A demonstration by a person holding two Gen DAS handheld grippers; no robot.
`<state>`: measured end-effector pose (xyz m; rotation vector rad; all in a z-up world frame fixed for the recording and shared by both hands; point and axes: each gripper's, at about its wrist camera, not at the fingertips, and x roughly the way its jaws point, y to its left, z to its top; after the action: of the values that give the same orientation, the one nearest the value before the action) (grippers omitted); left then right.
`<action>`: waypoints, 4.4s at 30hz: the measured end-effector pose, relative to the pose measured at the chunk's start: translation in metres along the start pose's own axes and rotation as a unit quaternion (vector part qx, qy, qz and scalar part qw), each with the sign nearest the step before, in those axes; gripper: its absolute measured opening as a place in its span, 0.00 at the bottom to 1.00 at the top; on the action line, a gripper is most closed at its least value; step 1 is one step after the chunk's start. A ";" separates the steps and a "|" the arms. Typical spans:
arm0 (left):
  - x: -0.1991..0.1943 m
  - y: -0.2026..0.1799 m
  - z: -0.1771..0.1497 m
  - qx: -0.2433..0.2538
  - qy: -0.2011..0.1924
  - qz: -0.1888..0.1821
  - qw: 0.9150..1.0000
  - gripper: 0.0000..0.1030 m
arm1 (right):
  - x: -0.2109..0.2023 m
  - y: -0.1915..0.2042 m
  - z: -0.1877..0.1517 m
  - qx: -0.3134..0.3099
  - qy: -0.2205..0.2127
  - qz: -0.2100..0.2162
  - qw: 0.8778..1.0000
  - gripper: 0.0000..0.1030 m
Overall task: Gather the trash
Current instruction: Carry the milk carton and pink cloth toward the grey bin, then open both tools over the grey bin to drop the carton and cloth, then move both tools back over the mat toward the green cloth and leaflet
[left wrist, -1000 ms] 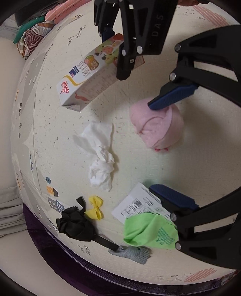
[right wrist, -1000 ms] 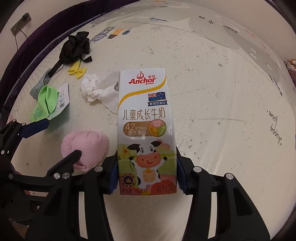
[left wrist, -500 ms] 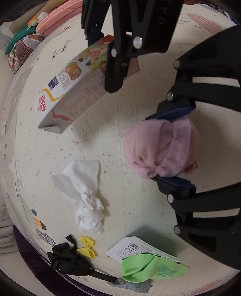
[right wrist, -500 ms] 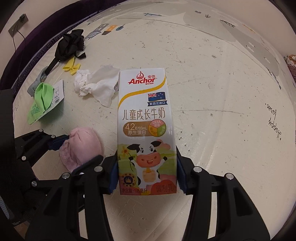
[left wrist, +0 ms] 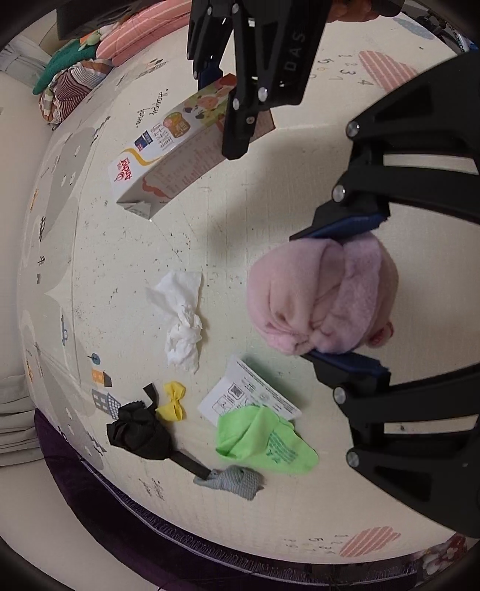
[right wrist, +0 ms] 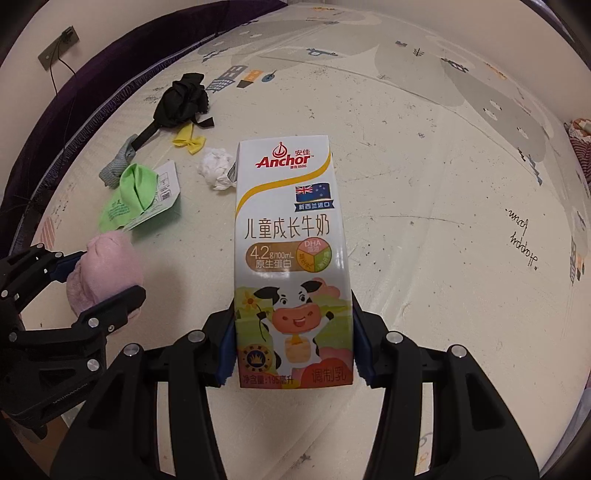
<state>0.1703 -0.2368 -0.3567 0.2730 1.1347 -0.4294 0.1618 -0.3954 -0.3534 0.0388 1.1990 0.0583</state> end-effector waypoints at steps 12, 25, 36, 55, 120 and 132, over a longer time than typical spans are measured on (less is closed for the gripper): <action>-0.113 -0.046 -0.010 0.110 -0.023 -0.043 0.993 0.51 | -0.138 0.004 -0.061 0.094 -0.040 -0.044 0.994 0.47; -0.197 -0.204 -0.055 0.332 -0.061 -0.159 0.928 0.51 | -0.278 -0.049 -0.256 0.303 -0.062 -0.151 0.939 0.48; -0.257 -0.382 -0.184 0.476 -0.055 -0.243 0.843 0.52 | -0.370 -0.072 -0.515 0.482 -0.052 -0.229 0.844 0.48; -0.186 -0.572 -0.412 0.615 0.040 -0.303 0.727 0.53 | -0.300 -0.119 -0.759 0.628 -0.012 -0.209 0.750 0.48; -0.246 -0.050 -0.124 0.027 -0.071 0.007 0.997 0.75 | -0.270 0.071 -0.172 0.034 -0.073 -0.003 0.997 0.62; -0.155 0.091 -0.064 -0.040 -0.049 0.055 0.997 0.75 | -0.141 0.150 -0.013 -0.028 -0.040 0.035 0.998 0.62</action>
<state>0.1051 -0.0994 -0.2408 0.2403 1.0329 -0.2971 0.0953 -0.2549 -0.2181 0.0338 1.1150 0.1506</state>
